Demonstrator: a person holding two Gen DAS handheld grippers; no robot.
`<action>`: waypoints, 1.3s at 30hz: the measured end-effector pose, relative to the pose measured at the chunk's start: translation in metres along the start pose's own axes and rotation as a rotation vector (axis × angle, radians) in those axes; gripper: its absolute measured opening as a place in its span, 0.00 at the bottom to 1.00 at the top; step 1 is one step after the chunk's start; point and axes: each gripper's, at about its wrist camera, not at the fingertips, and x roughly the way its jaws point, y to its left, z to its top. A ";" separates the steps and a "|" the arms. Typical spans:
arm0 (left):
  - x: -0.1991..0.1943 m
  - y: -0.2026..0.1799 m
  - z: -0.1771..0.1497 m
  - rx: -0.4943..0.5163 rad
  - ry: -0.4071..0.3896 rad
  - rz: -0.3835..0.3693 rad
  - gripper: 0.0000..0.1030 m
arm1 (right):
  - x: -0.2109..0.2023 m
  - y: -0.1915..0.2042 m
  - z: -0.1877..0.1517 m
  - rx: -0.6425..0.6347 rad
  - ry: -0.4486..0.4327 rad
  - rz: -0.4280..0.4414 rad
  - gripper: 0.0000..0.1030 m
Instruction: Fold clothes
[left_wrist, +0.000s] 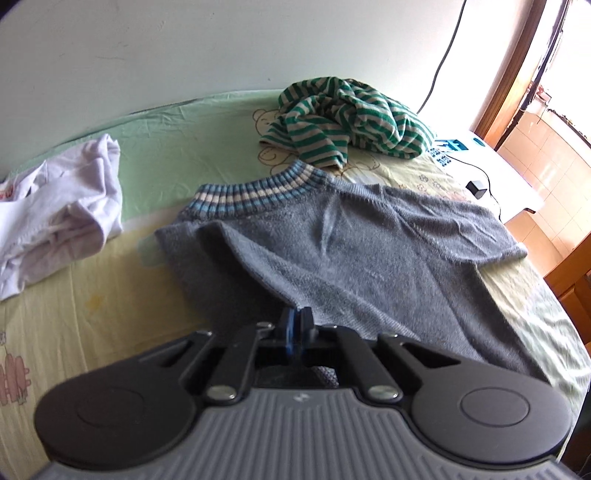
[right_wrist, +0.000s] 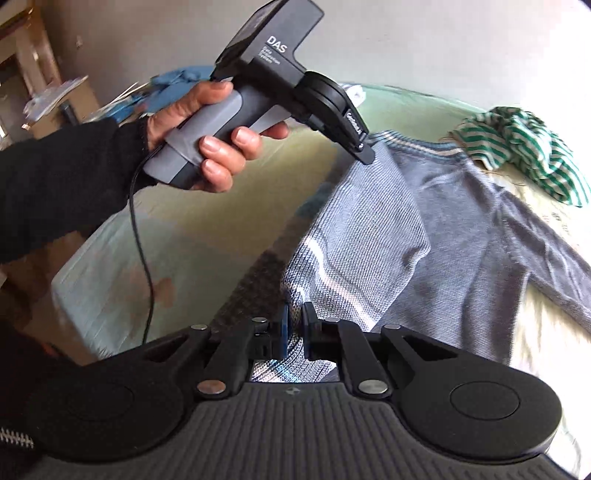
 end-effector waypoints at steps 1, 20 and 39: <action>0.000 0.003 -0.004 -0.003 0.006 0.004 0.00 | 0.002 0.004 -0.001 -0.008 0.009 0.011 0.08; 0.005 0.019 -0.049 0.008 0.033 0.063 0.00 | 0.034 0.037 -0.013 -0.026 0.171 0.153 0.15; -0.023 -0.028 -0.100 0.096 0.025 0.035 0.02 | 0.046 0.044 -0.035 0.044 0.210 0.119 0.18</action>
